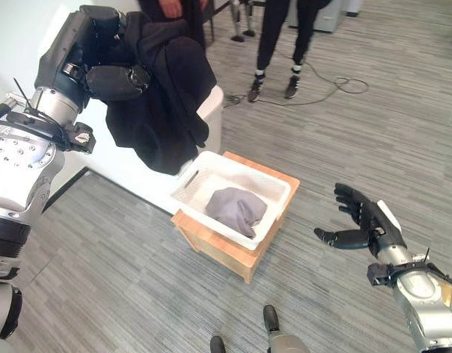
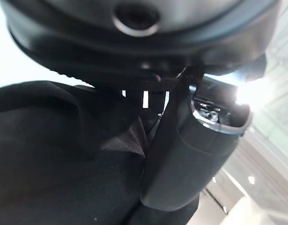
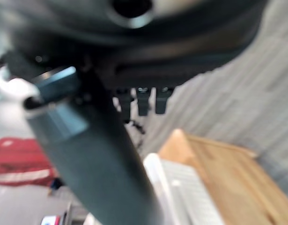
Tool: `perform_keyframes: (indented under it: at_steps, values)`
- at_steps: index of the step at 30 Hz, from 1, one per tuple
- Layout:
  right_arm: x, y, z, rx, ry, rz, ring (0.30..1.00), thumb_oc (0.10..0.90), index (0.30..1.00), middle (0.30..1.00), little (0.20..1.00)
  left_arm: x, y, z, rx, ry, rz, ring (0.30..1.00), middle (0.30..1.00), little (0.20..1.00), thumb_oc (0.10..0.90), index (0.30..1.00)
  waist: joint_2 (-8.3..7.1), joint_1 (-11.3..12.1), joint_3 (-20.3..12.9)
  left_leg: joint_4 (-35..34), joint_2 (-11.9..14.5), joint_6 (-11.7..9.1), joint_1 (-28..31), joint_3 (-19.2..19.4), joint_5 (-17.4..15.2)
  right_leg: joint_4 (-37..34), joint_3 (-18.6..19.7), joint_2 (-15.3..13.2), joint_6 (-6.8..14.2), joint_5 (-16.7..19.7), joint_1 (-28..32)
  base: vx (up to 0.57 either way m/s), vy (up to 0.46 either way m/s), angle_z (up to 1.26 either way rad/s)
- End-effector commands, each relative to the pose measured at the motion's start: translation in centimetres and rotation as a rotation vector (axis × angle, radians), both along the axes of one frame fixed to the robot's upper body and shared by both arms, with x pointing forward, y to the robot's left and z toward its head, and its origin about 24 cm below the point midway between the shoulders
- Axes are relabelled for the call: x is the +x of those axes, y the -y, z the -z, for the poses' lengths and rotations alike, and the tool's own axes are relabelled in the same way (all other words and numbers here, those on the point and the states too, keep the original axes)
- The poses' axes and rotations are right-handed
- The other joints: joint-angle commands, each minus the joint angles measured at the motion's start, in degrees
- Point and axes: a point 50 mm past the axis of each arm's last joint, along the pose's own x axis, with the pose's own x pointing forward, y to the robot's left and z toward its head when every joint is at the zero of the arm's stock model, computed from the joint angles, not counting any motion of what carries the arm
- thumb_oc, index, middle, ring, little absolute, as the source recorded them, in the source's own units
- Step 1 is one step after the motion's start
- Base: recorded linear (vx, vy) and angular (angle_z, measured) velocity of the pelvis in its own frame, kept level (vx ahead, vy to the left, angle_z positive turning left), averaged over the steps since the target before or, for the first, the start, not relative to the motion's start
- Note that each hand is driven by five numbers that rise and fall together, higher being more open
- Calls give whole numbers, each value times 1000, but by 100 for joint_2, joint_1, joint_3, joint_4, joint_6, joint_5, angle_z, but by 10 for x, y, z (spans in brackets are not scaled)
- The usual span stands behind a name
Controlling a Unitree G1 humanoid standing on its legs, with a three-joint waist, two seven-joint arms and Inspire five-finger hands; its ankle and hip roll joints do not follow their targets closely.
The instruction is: Pick up bed clothes into laundry basket.
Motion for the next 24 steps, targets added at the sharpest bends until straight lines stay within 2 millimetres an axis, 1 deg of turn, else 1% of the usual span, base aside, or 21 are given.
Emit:
perform_keyframes:
  at_steps: [1, 7, 8, 9, 14, 18, 19, 24]
  values:
    - [-2, -6, -43, 54, 255, -49, 900, 800, 900, 900, 900, -13, -10, -75, -45, 269, -30, 300, 300, 300, 400, 300, -302, -45, -824, 28, 46, -31, -151, 303, -204, 96, 9, -420, 754, -633, 274, -5, 20, -16]
    - [-10, -11, -37, 127, 260, -35, 900, 800, 900, 900, 900, 1, -20, -78, -67, 230, -114, 300, 300, 300, 400, 300, -331, -259, -801, 28, 61, -21, -189, 474, -228, 108, 193, -391, 788, -555, 110, -8, 18, -17]
    - [-10, -11, -36, 128, 260, -34, 900, 800, 900, 900, 900, 2, -20, -79, -66, 230, -113, 300, 300, 300, 400, 300, -338, -252, -801, 28, 62, -21, -189, 478, -228, 108, 197, -391, 788, -554, 108, -4, 20, -11]
    - [-12, -13, -36, 153, 268, -38, 900, 800, 900, 900, 900, 5, -21, -78, -75, 220, -123, 300, 300, 300, 400, 300, -355, -306, -766, 28, 66, -18, -200, 522, -229, 118, 236, -382, 802, -536, 58, -7, 16, -14]
    - [-13, -21, -33, 190, 269, -60, 900, 800, 900, 900, 900, 12, -19, -78, -62, 196, -137, 300, 300, 300, 400, 300, -382, -398, -678, 28, 75, -15, -256, 600, -222, 116, 314, -369, 820, -497, -46, -11, 13, -11]
    - [-11, -26, -31, 213, 262, -78, 900, 800, 900, 900, 900, 17, -11, -80, -41, 190, -128, 300, 300, 300, 400, 300, -398, -422, -593, 28, 72, -13, -338, 618, -198, 126, 335, -372, 821, -476, -134, -27, 6, 0]
    - [-10, -29, -30, 221, 261, -92, 900, 800, 900, 900, 900, 19, -4, -82, -25, 192, -115, 300, 300, 300, 400, 300, -408, -429, -521, 28, 67, -8, -397, 617, -179, 143, 348, -377, 818, -454, -209, -45, 7, -2]
    - [-7, -34, -31, 221, 262, -115, 900, 800, 900, 900, 900, 24, 10, -82, 30, 185, -97, 300, 300, 300, 400, 300, -408, -434, -343, 28, 54, -14, -574, 596, -119, 158, 330, -384, 814, -415, -370, -44, 3, 0]
